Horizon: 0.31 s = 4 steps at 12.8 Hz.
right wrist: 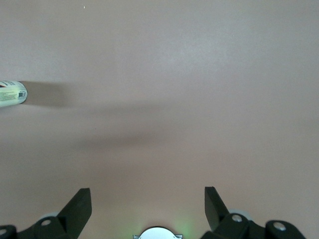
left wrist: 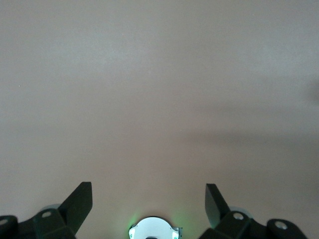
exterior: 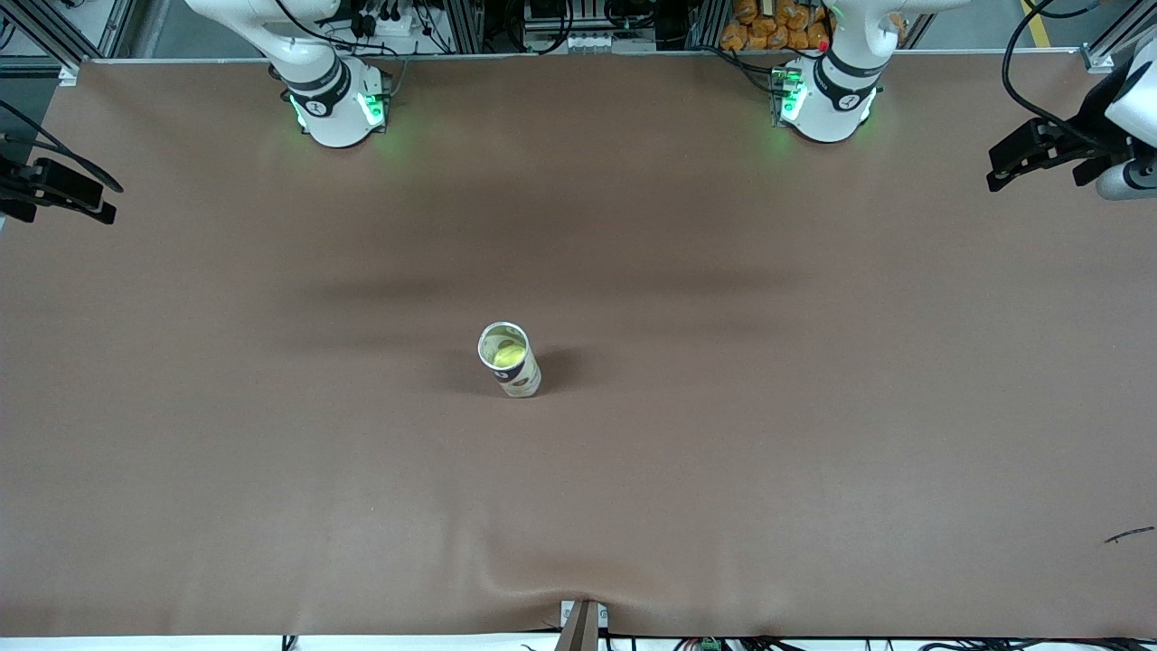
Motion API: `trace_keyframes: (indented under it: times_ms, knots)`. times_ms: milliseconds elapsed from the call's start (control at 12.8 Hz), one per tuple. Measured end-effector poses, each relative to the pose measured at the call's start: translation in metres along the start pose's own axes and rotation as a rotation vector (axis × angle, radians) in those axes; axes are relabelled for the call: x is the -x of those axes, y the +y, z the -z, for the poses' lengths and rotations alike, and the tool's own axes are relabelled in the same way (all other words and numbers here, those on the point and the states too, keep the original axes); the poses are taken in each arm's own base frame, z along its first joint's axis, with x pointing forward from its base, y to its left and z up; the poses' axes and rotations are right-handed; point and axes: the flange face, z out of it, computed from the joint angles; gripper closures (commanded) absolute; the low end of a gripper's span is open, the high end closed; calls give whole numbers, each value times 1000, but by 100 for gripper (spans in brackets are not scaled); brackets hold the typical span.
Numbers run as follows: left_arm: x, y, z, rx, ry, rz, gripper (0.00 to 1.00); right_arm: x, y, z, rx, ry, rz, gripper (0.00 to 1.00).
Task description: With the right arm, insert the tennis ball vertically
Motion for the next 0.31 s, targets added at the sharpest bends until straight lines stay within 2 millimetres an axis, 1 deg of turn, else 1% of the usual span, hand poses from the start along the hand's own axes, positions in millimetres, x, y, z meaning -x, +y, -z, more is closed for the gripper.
trace_keyframes:
  times_ms: [312]
  knots:
    - [2,1,-2,-3,-21,46,0,0,-1,0,0,1,2,0]
